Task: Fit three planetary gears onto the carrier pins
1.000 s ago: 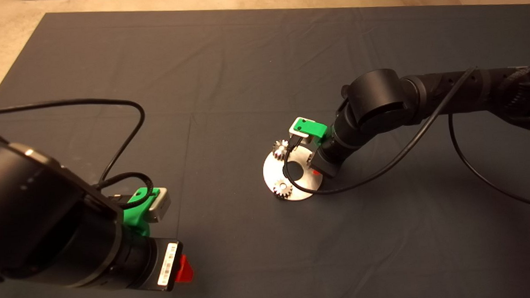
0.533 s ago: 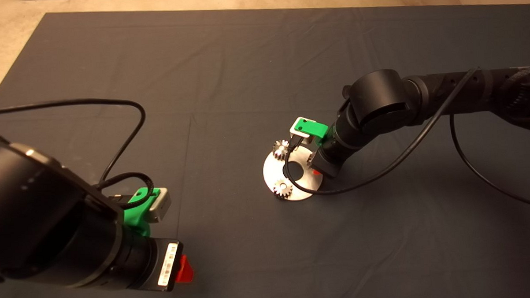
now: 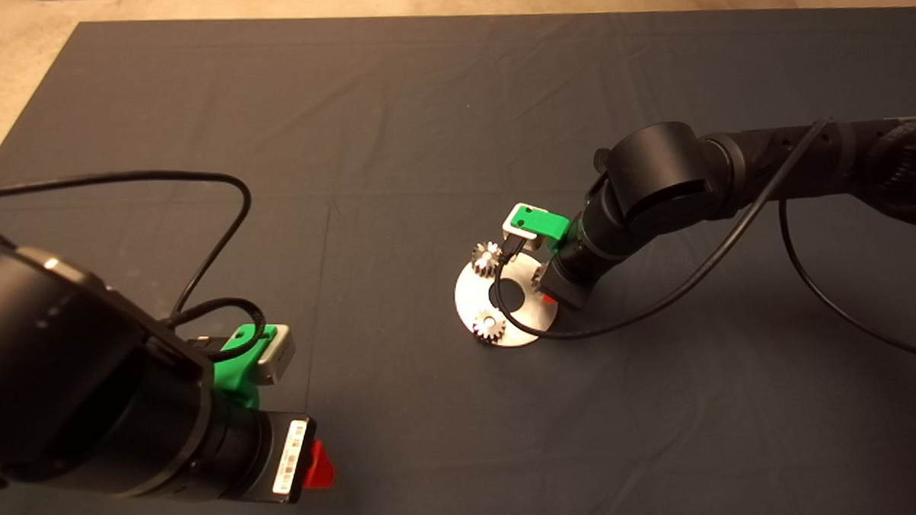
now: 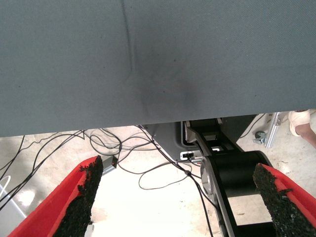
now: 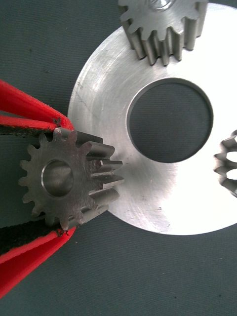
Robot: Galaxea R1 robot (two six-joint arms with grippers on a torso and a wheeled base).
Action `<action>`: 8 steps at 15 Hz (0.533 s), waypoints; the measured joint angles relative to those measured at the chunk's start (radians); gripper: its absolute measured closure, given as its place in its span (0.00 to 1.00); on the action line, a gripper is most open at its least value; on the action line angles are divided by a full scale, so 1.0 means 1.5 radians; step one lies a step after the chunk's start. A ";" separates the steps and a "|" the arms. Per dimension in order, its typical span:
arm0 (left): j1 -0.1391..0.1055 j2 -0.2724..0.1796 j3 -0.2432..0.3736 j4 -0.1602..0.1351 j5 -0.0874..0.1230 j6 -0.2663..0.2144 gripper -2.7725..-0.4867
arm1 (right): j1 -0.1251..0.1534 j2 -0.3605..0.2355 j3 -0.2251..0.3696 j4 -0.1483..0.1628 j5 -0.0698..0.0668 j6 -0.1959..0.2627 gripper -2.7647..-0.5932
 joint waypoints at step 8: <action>0.000 0.000 0.000 0.000 0.000 0.000 0.26 | -0.005 -0.002 0.017 0.005 -0.006 0.000 0.82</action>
